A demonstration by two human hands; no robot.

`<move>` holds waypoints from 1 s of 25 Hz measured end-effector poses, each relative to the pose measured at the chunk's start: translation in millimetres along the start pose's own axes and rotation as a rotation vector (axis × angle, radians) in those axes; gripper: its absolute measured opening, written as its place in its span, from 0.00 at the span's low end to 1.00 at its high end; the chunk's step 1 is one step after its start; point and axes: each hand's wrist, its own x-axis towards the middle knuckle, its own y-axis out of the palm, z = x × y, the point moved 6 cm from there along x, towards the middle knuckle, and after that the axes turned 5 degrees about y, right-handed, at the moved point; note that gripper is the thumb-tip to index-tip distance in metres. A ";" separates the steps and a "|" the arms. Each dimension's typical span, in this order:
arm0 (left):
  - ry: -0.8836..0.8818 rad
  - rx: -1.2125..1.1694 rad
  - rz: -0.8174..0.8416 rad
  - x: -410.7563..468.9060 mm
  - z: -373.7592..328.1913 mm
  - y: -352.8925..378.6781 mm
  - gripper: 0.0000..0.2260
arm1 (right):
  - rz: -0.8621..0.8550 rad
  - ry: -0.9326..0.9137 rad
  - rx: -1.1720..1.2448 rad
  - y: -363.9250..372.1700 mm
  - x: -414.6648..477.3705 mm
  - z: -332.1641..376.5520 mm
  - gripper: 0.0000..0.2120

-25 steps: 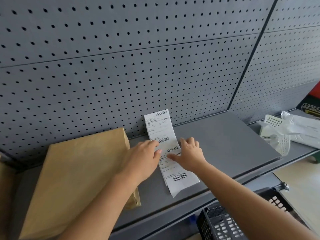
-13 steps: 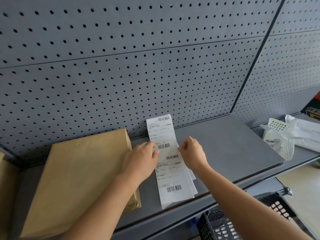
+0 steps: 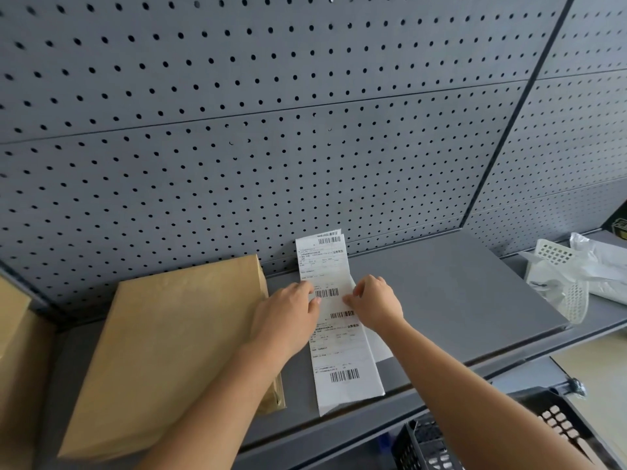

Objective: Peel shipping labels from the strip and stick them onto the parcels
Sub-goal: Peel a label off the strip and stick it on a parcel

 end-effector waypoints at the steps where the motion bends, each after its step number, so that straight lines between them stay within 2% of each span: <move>1: 0.002 -0.004 -0.005 -0.1 -0.2 -0.2 0.15 | 0.004 0.000 -0.008 -0.1 1.1 0.3 0.09; 9: -0.027 -0.035 -0.028 2.0 -1.3 -4.3 0.13 | 0.014 -0.029 0.273 -37.0 -12.8 4.6 0.06; 13: -0.105 -0.177 -0.025 6.3 3.5 -0.1 0.16 | 0.101 -0.033 0.640 -63.0 -24.5 14.5 0.06; 15: -0.169 -0.384 -0.020 9.0 5.4 2.6 0.17 | 0.136 -0.024 0.785 -72.8 -30.8 19.8 0.05; 19: -0.333 -1.173 -0.053 11.3 -0.3 -5.4 0.14 | 0.127 -0.048 0.911 -85.6 -42.2 28.6 0.05; 20: -0.352 -1.285 -0.053 10.6 -2.5 -9.1 0.12 | 0.123 -0.055 0.922 -86.1 -44.3 30.2 0.05; 22: -0.360 -1.356 -0.068 9.8 -3.6 -14.3 0.10 | 0.079 -0.113 0.815 -85.5 -45.9 33.5 0.06; 25: -0.371 -1.368 -0.092 9.0 0.6 -15.4 0.09 | -0.160 -0.431 0.363 -87.9 -55.3 45.5 0.09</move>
